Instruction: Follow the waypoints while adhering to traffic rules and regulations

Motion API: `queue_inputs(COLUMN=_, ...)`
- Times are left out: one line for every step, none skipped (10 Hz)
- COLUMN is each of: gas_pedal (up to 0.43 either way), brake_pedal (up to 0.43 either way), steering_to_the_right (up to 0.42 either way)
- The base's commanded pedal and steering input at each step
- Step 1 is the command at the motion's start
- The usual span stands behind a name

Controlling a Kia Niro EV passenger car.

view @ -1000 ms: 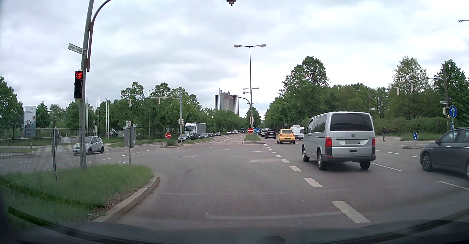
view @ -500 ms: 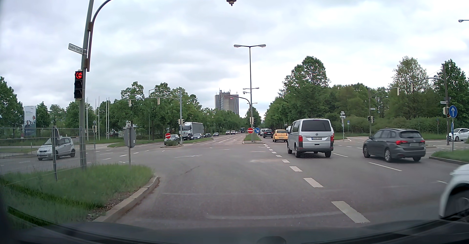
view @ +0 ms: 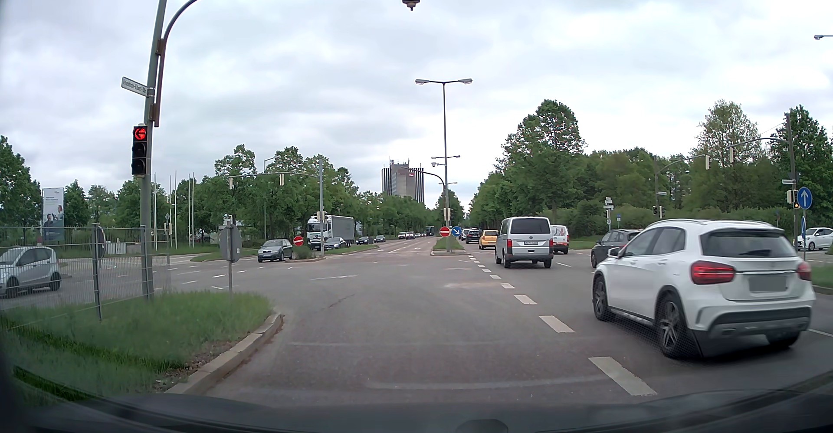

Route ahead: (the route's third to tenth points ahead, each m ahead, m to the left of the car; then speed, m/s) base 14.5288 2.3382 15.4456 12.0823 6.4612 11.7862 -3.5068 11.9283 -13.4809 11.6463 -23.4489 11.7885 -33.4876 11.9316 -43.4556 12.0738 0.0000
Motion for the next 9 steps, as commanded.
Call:
queue_inputs(gas_pedal=0.000, brake_pedal=0.262, steering_to_the_right=-0.003)
queue_inputs(gas_pedal=0.000, brake_pedal=0.262, steering_to_the_right=-0.003)
queue_inputs(gas_pedal=0.000, brake_pedal=0.262, steering_to_the_right=-0.003)
queue_inputs(gas_pedal=0.000, brake_pedal=0.262, steering_to_the_right=-0.003)
queue_inputs(gas_pedal=0.000, brake_pedal=0.262, steering_to_the_right=-0.003)
queue_inputs(gas_pedal=0.000, brake_pedal=0.262, steering_to_the_right=-0.003)
queue_inputs(gas_pedal=0.000, brake_pedal=0.262, steering_to_the_right=-0.003)
queue_inputs(gas_pedal=0.000, brake_pedal=0.262, steering_to_the_right=-0.003)
queue_inputs(gas_pedal=0.000, brake_pedal=0.262, steering_to_the_right=-0.003)
